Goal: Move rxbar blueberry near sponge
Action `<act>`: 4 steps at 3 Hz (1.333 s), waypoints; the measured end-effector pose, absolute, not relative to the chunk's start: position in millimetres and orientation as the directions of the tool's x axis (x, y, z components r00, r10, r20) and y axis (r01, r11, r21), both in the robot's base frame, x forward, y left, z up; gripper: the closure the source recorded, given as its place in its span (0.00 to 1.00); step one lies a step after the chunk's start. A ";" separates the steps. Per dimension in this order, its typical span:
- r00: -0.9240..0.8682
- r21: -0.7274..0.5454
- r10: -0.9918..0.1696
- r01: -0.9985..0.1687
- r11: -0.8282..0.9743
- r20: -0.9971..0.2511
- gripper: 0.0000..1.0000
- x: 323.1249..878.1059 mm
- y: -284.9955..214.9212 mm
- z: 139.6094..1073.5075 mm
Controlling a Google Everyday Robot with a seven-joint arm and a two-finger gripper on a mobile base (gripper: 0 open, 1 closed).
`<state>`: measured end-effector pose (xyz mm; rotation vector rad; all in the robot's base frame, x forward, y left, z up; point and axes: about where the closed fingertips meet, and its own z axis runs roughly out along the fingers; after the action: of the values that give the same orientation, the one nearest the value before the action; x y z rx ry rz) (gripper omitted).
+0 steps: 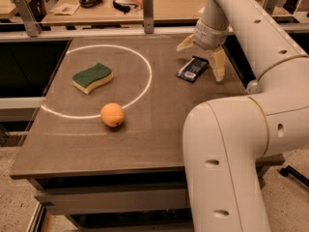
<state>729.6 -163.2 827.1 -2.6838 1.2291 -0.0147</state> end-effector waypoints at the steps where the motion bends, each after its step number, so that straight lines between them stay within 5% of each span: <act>1: 0.708 -0.152 -0.705 -0.703 -0.695 -0.051 0.15 734.2 -155.6 819.6; 2: 0.736 -0.135 -0.675 -0.674 -0.726 -0.049 0.34 733.7 -154.6 814.2; 4: 0.735 -0.135 -0.676 -0.676 -0.725 -0.049 0.36 733.0 -155.3 815.7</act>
Offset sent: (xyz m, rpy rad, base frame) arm -0.0896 -0.0349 0.0235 -0.1485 0.5664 0.2588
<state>733.0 -155.3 815.7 -2.7914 1.0940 -0.0059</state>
